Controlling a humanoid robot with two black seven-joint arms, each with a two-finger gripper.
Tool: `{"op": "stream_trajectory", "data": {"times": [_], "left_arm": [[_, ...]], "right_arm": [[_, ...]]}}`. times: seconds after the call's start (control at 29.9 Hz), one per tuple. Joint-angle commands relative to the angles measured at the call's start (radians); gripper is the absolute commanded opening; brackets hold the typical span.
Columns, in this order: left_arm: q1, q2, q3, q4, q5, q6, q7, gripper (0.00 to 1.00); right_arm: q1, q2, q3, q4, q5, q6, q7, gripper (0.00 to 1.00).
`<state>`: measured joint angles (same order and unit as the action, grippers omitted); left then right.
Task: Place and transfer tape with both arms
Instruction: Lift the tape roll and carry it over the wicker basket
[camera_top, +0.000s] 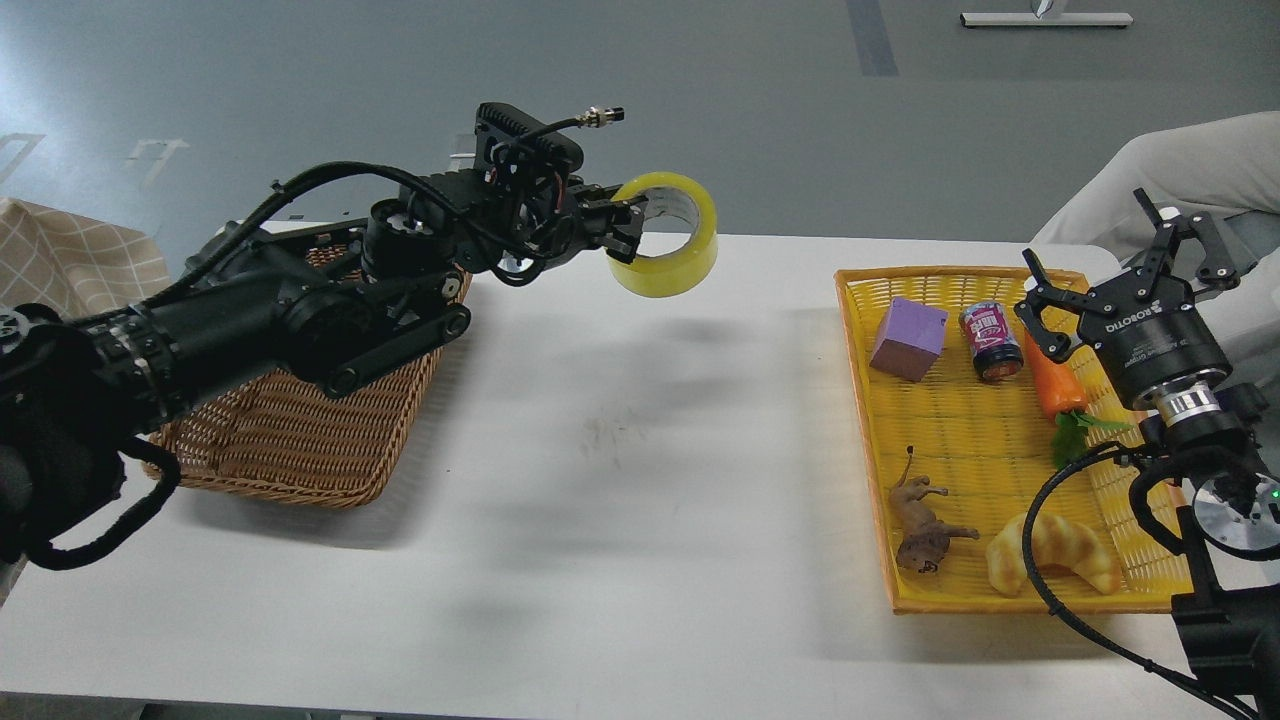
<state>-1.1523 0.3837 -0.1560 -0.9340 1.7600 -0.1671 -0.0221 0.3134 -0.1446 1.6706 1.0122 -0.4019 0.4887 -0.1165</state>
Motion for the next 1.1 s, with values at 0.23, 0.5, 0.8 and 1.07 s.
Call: {"op": "stream_trajectory", "data": {"times": [0.23, 0.5, 0.8, 1.07], "left_arm": [[0.046, 0.316, 0.006, -0.112, 0.004, -0.002, -0.070, 0.00], [0.126, 0.463, 0.006, -0.117, 0.004, 0.000, -0.114, 0.00], [0.194, 0.527, 0.006, -0.117, 0.006, 0.044, -0.114, 0.00], [0.269, 0.534, 0.006, -0.114, 0.010, 0.063, -0.114, 0.00]], "right_arm": [[0.003, 0.011, 0.000, -0.017, 0.000, 0.000, 0.000, 1.00], [0.010, 0.025, -0.003, -0.017, 0.000, 0.000, 0.000, 1.00], [0.007, 0.039, -0.005, -0.014, 0.000, 0.000, 0.000, 1.00], [0.009, 0.039, -0.005, -0.015, 0.000, 0.000, 0.000, 1.00]]}}
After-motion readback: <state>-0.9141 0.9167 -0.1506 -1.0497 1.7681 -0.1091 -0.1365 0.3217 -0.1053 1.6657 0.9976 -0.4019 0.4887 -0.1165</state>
